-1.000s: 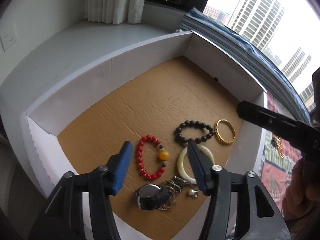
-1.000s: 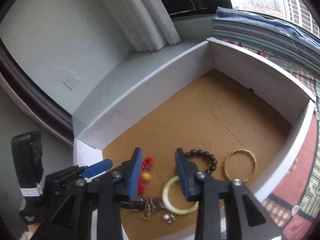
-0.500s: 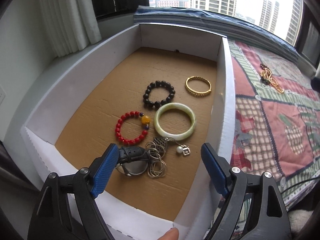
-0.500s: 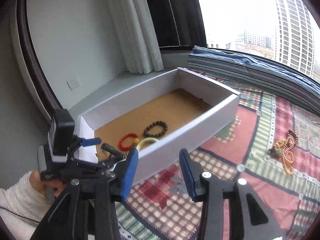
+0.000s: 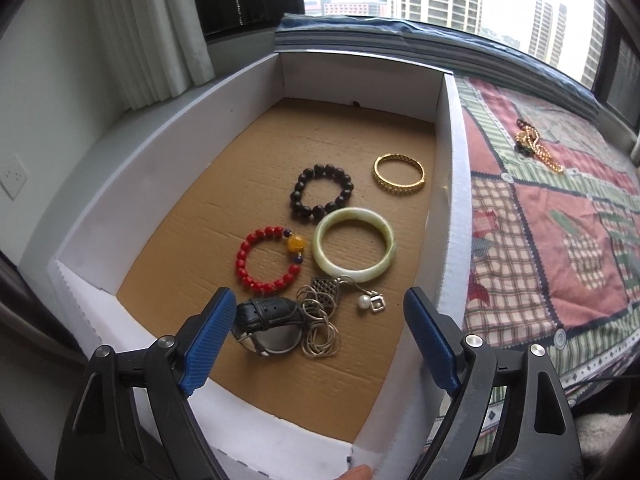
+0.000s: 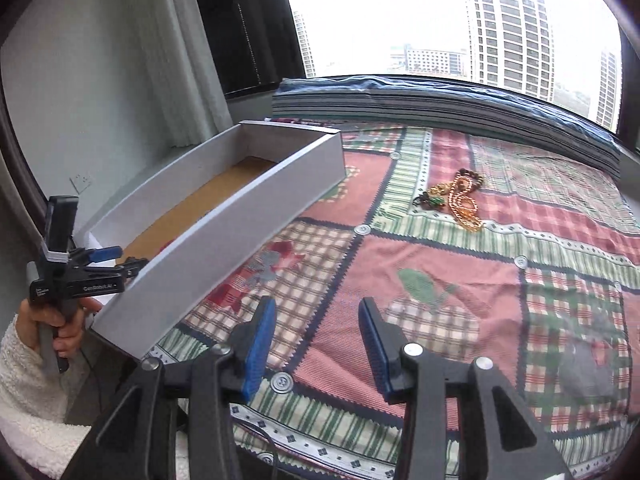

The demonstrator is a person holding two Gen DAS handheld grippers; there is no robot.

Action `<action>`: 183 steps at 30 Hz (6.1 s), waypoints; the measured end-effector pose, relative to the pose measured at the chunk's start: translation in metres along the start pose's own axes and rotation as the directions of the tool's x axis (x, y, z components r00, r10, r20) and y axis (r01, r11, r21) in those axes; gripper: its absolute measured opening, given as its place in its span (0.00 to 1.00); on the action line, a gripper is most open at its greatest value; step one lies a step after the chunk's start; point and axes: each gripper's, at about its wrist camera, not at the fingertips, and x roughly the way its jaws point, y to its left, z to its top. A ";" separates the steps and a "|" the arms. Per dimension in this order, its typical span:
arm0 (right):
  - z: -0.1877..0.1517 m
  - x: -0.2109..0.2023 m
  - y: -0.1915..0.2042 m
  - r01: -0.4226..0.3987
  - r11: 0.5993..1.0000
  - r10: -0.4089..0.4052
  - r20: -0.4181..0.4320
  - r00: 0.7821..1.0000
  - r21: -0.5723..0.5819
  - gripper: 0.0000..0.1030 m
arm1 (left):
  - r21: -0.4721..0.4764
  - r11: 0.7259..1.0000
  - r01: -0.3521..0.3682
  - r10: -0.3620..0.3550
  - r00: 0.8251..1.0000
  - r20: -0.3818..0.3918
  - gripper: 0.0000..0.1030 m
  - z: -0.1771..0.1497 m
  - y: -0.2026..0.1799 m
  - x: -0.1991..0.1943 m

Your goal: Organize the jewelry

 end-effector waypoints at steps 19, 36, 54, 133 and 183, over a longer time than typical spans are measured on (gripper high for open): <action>-0.032 -0.009 -0.021 0.094 0.995 -0.094 -0.022 0.995 0.025 0.69 | 0.061 0.995 -0.081 0.069 0.983 0.173 0.97 0.026 -0.067 -0.065; -0.048 -0.003 -0.072 0.158 0.979 -0.145 -0.101 0.984 0.131 0.69 | 0.164 0.927 0.338 -0.340 0.940 -0.017 0.97 0.034 -0.186 -0.013; -0.063 0.012 -0.138 0.141 0.955 -0.108 -0.138 0.985 0.262 0.69 | 0.158 0.883 0.443 -0.431 0.896 -0.105 0.96 0.162 -0.304 0.125; 0.167 0.300 -0.189 0.259 0.893 -0.104 -0.392 0.914 0.368 0.31 | -0.065 0.937 0.343 -0.349 0.931 -0.112 0.80 0.013 -0.125 0.066; -0.060 0.017 -0.120 0.144 0.971 -0.108 -0.187 0.976 0.193 0.41 | 0.035 0.941 0.336 -0.325 0.929 -0.177 0.81 0.002 -0.152 0.042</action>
